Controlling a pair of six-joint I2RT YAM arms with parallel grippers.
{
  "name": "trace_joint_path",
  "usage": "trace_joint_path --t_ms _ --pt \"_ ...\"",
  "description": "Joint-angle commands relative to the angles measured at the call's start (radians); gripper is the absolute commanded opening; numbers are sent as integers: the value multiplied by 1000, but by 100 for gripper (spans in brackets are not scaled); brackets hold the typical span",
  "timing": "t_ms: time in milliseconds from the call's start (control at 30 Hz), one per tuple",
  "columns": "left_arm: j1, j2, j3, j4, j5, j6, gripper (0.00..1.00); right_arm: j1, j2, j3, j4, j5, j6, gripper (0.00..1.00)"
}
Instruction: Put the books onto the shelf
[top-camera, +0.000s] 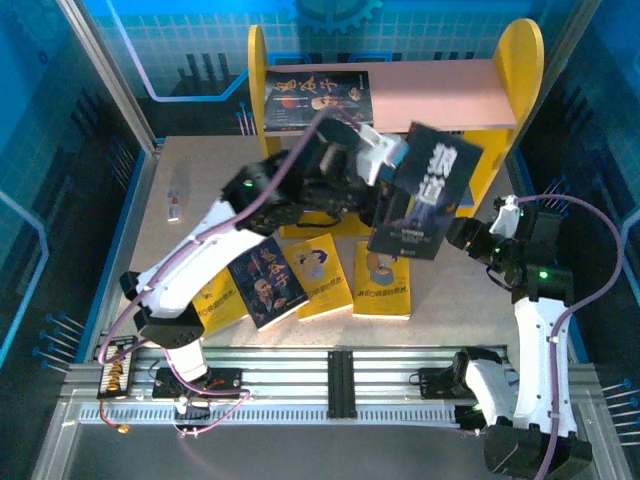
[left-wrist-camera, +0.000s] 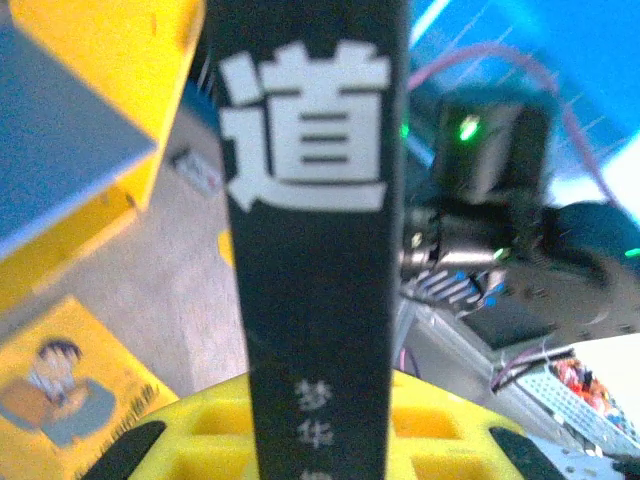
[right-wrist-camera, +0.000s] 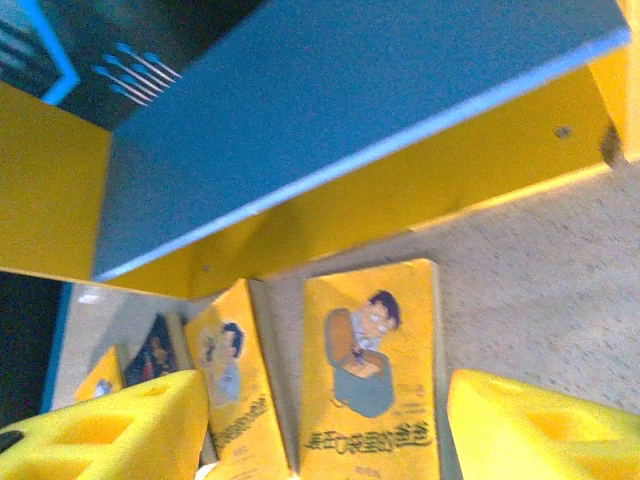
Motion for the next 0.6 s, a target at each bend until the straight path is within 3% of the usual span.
trace_joint_path --t_ms 0,300,567 --pt "42 -26 103 -8 -112 62 0 -3 -26 63 45 -131 82 68" --pt "220 -23 97 354 -159 -102 0 206 -54 183 339 -108 306 72" --pt "255 17 127 537 -202 -199 0 432 8 233 616 39 413 83"
